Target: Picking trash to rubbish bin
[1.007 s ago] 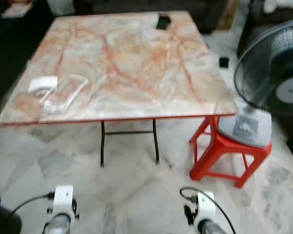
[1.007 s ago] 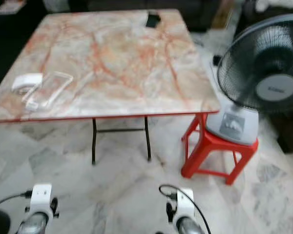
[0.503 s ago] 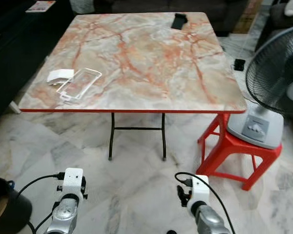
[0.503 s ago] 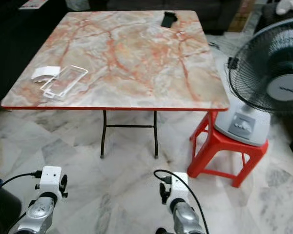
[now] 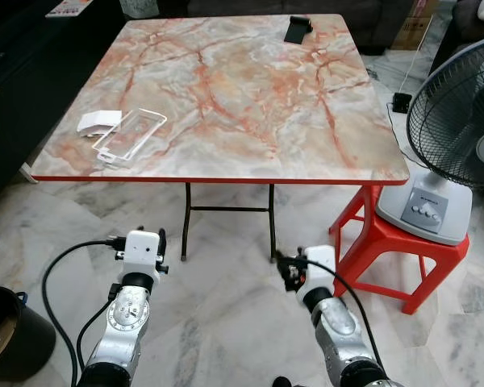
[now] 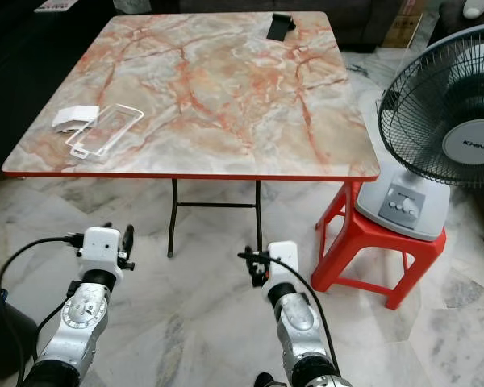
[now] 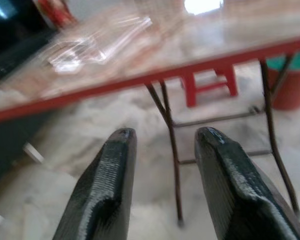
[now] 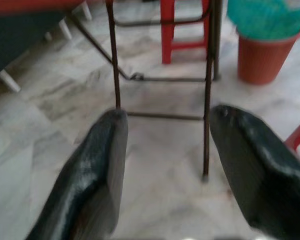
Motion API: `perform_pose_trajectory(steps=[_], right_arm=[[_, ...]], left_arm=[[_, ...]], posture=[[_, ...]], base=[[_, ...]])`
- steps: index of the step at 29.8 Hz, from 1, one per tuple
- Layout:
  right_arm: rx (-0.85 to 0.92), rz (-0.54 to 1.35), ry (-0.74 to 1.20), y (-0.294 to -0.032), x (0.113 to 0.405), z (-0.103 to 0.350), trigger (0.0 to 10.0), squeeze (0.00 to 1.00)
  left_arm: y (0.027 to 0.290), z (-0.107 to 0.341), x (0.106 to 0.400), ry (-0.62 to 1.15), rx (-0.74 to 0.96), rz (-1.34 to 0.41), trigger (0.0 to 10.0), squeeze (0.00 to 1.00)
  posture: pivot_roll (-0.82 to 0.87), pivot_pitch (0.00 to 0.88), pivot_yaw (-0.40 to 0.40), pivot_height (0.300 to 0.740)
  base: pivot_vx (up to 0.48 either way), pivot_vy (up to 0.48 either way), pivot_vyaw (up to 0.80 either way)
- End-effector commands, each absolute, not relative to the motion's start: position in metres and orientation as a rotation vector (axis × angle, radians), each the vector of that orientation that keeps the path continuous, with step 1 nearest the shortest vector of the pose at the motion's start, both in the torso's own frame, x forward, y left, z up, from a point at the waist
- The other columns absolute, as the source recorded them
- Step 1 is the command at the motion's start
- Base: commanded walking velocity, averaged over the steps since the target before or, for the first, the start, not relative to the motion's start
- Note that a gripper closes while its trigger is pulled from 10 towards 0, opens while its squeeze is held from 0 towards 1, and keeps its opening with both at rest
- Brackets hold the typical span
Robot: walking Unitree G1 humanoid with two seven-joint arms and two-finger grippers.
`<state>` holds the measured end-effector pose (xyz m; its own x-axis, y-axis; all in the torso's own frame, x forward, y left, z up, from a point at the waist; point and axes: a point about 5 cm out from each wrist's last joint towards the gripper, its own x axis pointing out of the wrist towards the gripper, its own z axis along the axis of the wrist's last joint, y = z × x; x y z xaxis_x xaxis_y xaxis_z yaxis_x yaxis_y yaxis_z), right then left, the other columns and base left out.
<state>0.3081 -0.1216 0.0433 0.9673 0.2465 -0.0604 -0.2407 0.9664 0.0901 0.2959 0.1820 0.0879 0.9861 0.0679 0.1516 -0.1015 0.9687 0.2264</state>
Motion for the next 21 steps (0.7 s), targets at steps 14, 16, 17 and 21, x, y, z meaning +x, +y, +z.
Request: perform_pose_trajectory(steps=[14,16,17,21], right_arm=[[0.131,0.335,-0.148,-0.071,0.343,0.12,10.0,0.0],[0.172,0.313,-0.142,-0.065,0.346,0.125,10.0,1.0],[0.187,0.306,-0.142,-0.064,0.347,0.126,10.0,1.0],[0.188,0.324,-0.151,-0.055,0.346,0.13,10.0,1.0]], left_arm=[[0.162,0.136,0.314,-0.239,0.182,0.121,10.0,1.0],[0.161,0.135,0.314,-0.236,0.165,0.122,10.0,1.0],[0.161,0.135,0.314,-0.233,0.16,0.123,10.0,1.0],[0.161,0.136,0.314,-0.234,0.167,0.121,10.0,1.0]], posture=[[0.12,0.079,0.044,0.74],[0.12,0.066,0.049,0.74],[0.12,0.065,0.049,0.74],[0.12,0.06,0.051,0.74]], base=[[0.0,0.0,0.0],[0.0,0.0,0.0],[0.0,0.0,0.0],[0.0,0.0,0.0]])
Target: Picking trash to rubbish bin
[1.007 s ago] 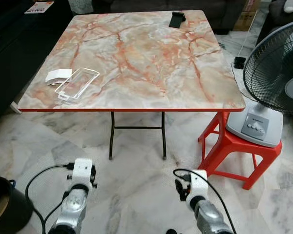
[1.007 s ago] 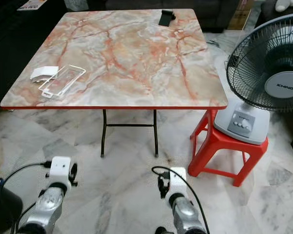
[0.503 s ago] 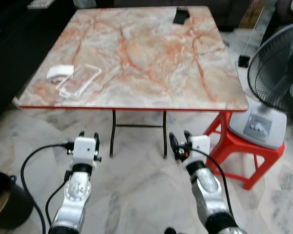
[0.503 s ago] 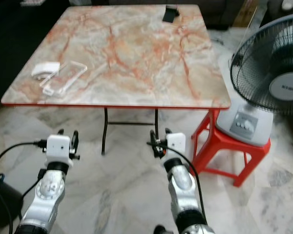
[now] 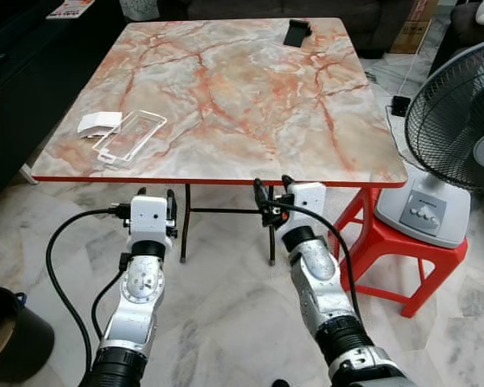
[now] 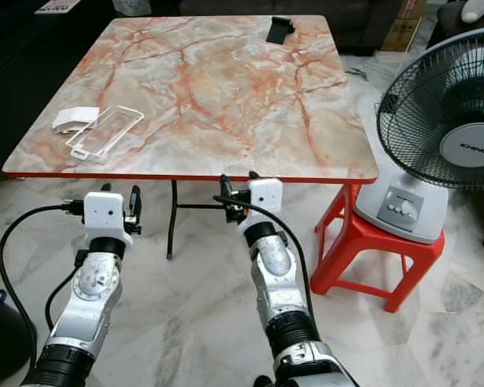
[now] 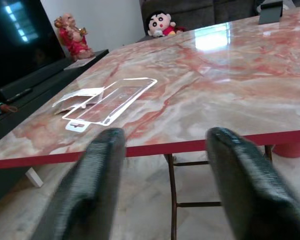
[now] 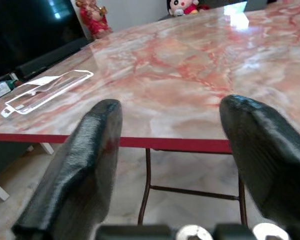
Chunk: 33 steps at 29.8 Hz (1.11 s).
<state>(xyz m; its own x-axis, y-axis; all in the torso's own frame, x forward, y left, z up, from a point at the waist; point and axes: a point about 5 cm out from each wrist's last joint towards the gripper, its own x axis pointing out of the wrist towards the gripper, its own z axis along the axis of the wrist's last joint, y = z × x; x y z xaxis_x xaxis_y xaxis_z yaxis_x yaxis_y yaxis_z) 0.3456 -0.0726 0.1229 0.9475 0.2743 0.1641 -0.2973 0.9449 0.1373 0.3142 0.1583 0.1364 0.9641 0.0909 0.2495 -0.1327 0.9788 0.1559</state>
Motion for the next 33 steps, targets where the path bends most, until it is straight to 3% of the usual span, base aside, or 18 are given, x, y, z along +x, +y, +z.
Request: perform_pose_trajectory(steps=[1,5,6,7,8,19,33], right_arm=[[0.198,0.334,-0.152,-0.053,0.345,0.13,10.0,1.0],[0.19,0.355,-0.157,-0.05,0.345,0.133,10.0,1.0],[0.186,0.357,-0.158,-0.05,0.345,0.134,10.0,0.93],[0.182,0.358,-0.158,-0.05,0.345,0.134,10.0,0.93],[0.183,0.359,-0.166,-0.051,0.346,0.136,10.0,0.0],[0.177,0.357,-0.164,-0.054,0.351,0.14,10.0,0.0],[0.192,0.34,-0.152,-0.059,0.348,0.137,10.0,0.0]], left_arm=[[0.162,0.137,0.315,-0.232,0.16,0.122,10.0,1.0],[0.16,0.141,0.318,-0.236,0.159,0.1,10.0,1.0],[0.16,0.142,0.318,-0.24,0.167,0.098,10.0,0.78],[0.16,0.142,0.318,-0.243,0.172,0.097,10.0,0.78],[0.16,0.144,0.319,-0.247,0.167,0.1,10.0,0.0],[0.156,0.146,0.321,-0.236,0.132,0.076,10.0,0.0],[0.153,0.147,0.322,-0.223,0.136,0.067,10.0,0.0]], posture=[[0.12,0.057,0.051,0.74],[0.12,0.05,0.052,0.74],[0.12,0.049,0.053,0.74],[0.12,0.049,0.053,0.74],[0.12,0.046,0.052,0.74],[0.13,0.076,0.054,0.74],[0.13,0.116,0.053,0.74]], base=[[0.0,0.0,0.0],[0.0,0.0,0.0],[0.0,0.0,0.0],[0.0,0.0,0.0],[0.0,0.0,0.0],[0.0,0.0,0.0],[0.0,0.396,0.0]])
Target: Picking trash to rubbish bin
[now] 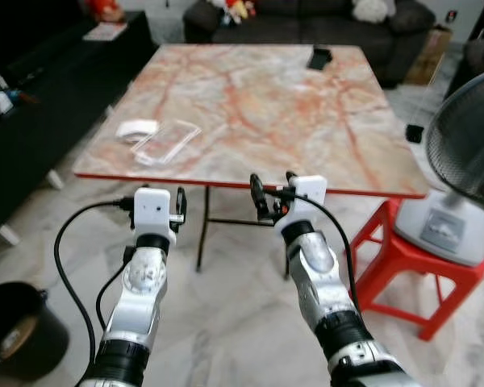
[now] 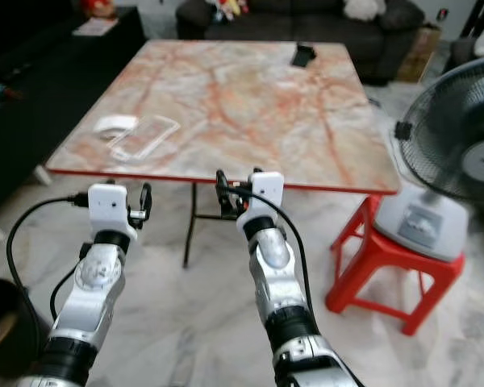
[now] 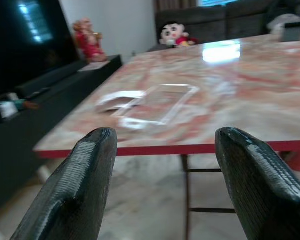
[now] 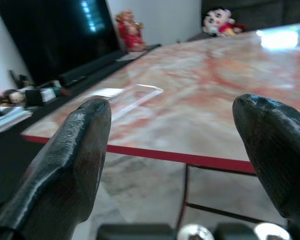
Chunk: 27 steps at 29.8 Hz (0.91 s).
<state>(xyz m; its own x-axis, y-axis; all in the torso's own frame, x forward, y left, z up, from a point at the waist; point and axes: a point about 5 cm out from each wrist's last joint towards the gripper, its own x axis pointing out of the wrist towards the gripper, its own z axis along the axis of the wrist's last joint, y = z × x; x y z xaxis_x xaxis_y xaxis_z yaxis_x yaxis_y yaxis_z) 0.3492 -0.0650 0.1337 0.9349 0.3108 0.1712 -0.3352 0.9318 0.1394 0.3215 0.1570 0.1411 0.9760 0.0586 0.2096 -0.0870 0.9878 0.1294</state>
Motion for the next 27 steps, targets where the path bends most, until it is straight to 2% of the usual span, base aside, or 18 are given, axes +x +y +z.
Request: perform_pose_trajectory(steps=[1,14,20,25,27], right_arm=[[0.192,0.34,-0.152,-0.058,0.348,0.137,10.0,0.0],[0.187,0.353,-0.162,-0.059,0.35,0.142,10.0,0.0],[0.178,0.401,-0.198,-0.052,0.348,0.15,10.0,0.0],[0.186,0.396,-0.225,-0.052,0.348,0.156,10.0,0.0],[0.204,0.389,-0.207,-0.053,0.349,0.154,10.0,0.0]], left_arm=[[0.153,0.148,0.322,-0.225,0.137,0.067,10.0,0.0],[0.147,0.167,0.324,-0.272,0.097,0.071,10.0,0.0],[0.15,0.178,0.327,-0.304,0.111,0.098,10.0,0.0],[0.151,0.179,0.326,-0.304,0.111,0.102,10.0,0.0],[0.151,0.178,0.326,-0.297,0.117,0.1,10.0,0.0]], posture=[[0.13,0.116,0.053,0.74],[0.13,0.132,0.047,0.74],[0.13,0.132,0.048,0.74],[0.13,0.133,0.047,0.74],[0.13,0.131,0.047,0.74]], base=[[0.0,0.0,0.0],[0.0,0.0,0.0],[0.385,0.0,0.0],[0.407,0.0,0.69],[0.405,0.0,0.0]])
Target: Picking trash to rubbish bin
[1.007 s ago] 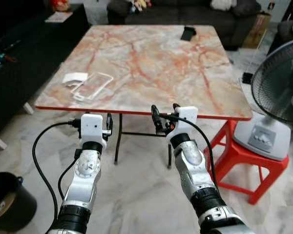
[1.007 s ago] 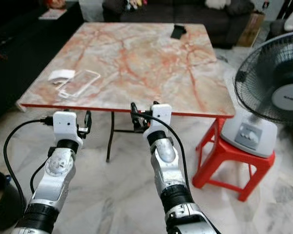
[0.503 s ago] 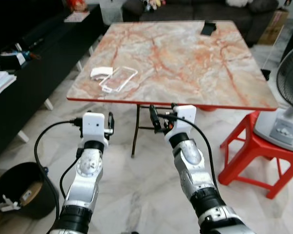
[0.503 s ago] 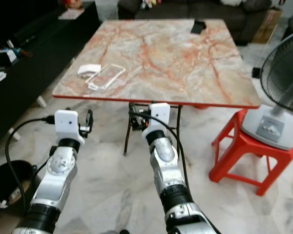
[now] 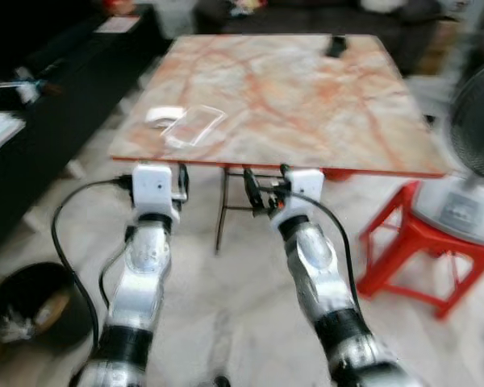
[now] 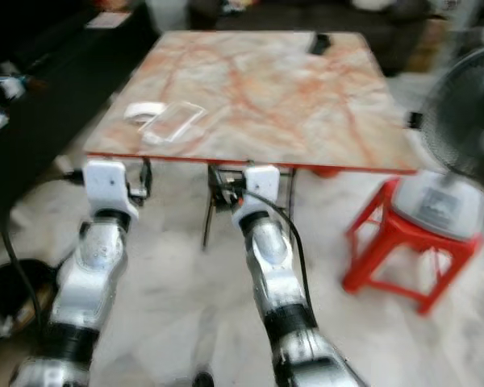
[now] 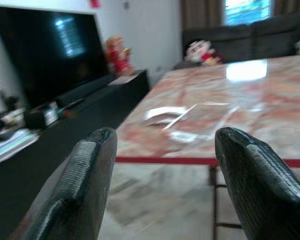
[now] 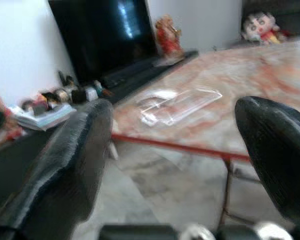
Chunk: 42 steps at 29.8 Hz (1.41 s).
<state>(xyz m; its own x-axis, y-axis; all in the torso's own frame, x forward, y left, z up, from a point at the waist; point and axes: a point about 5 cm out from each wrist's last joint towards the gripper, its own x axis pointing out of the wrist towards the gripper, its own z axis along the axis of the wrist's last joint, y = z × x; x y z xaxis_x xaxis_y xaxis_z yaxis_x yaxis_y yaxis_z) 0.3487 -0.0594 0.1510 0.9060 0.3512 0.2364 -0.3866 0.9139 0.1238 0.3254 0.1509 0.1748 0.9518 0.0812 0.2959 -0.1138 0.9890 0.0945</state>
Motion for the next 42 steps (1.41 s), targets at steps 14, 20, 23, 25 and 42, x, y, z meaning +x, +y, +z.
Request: perform_pose_trajectory(steps=[14,20,23,25,42], right_arm=[[0.193,0.418,-0.208,-0.0482,0.347,0.156,10.0,0.0],[0.192,0.421,-0.208,-0.048,0.3473,0.1566,10.0,0.0],[0.194,0.419,-0.205,-0.0482,0.3474,0.1565,10.0,0.0],[0.197,0.418,-0.206,-0.0483,0.3474,0.1568,10.0,0.0],[0.19,0.422,-0.205,-0.0477,0.3471,0.1568,10.0,0.0]], left_arm=[[0.1491,0.1808,0.3246,-0.304,0.105,0.095,10.0,0.0],[0.1478,0.1816,0.325,-0.303,0.104,0.085,10.0,0.0],[0.1475,0.1818,0.325,-0.304,0.104,0.083,10.0,0.0],[0.1474,0.1819,0.3249,-0.304,0.103,0.083,10.0,0.0],[0.1445,0.1834,0.3253,-0.308,0.101,0.067,10.0,0.0]], posture=[[0.13,0.132,0.044,0.74],[0.13,0.132,0.042,0.74],[0.13,0.133,0.042,0.74],[0.13,0.132,0.042,0.74],[0.13,0.132,0.043,0.74]], base=[[0.396,0.0,0.0],[0.398,0.0,0.0],[0.398,0.0,0.0],[0.398,0.0,0.0],[0.393,0.0,0.0]])
